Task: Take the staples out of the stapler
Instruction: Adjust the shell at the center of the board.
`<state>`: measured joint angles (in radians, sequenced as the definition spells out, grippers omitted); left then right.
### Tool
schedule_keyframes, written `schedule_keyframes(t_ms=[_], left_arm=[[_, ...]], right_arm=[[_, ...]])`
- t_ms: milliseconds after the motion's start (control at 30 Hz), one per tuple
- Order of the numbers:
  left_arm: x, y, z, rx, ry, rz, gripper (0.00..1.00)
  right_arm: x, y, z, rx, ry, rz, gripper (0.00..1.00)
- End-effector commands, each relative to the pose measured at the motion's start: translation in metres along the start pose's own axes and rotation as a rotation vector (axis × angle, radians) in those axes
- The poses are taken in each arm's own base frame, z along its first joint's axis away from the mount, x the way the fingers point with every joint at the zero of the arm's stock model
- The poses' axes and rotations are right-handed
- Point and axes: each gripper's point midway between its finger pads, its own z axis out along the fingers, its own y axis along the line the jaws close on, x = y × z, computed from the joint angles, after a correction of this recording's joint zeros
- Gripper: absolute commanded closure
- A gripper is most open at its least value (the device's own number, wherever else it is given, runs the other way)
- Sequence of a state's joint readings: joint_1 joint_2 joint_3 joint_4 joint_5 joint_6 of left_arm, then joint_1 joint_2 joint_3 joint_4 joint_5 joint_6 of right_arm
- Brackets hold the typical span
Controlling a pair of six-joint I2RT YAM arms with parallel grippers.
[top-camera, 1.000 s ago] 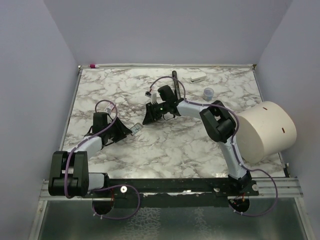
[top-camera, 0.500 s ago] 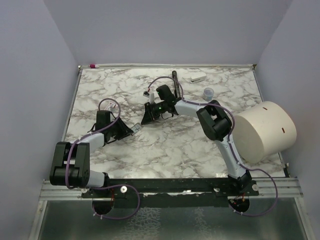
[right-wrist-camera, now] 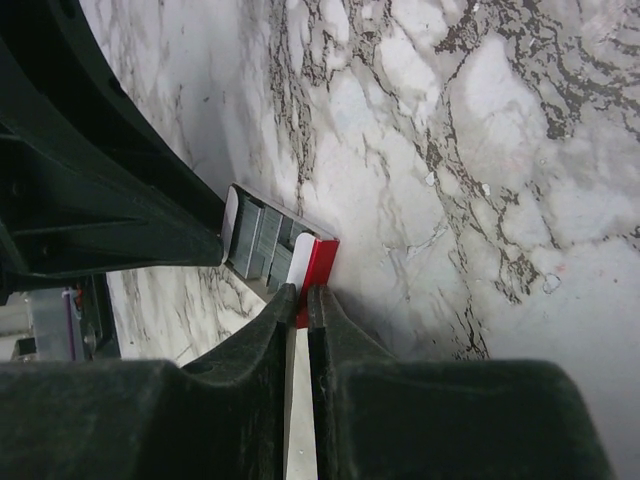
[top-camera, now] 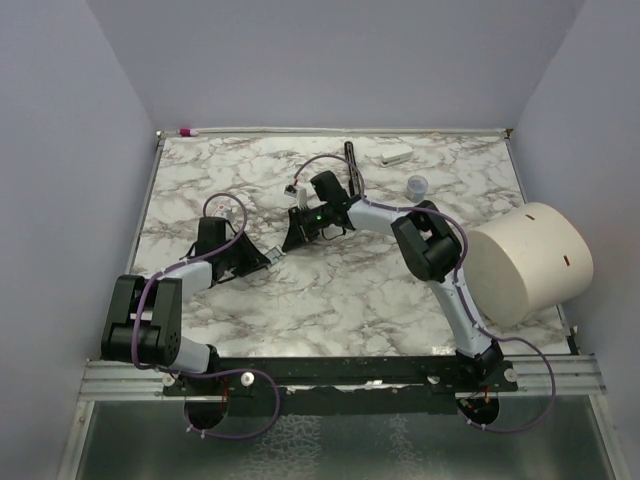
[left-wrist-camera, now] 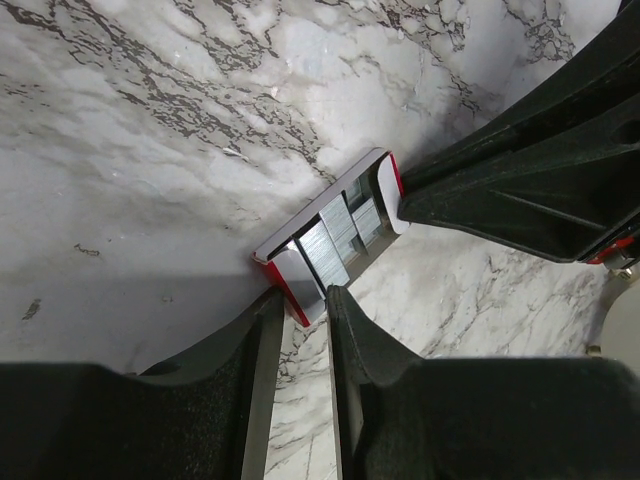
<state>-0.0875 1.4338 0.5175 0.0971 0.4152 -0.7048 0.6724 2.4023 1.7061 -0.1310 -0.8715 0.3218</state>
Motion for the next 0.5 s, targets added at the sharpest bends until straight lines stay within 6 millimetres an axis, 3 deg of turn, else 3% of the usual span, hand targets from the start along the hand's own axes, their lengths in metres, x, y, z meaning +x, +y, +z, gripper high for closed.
schedule_keyframes(t_ms=[0, 167, 467], left_arm=[[-0.01, -0.006, 0.003, 0.004, -0.03, 0.036, 0.73], [-0.01, -0.007, 0.003, -0.001, -0.027, 0.056, 0.73], [-0.018, -0.02, 0.009, 0.004, -0.011, 0.115, 0.72]], right_arm=[[0.019, -0.027, 0.01, 0.139, 0.059, 0.017, 0.91], [0.027, -0.038, 0.004, 0.241, 0.079, 0.014, 0.93], [0.021, -0.019, -0.015, 0.279, 0.035, 0.015, 0.92]])
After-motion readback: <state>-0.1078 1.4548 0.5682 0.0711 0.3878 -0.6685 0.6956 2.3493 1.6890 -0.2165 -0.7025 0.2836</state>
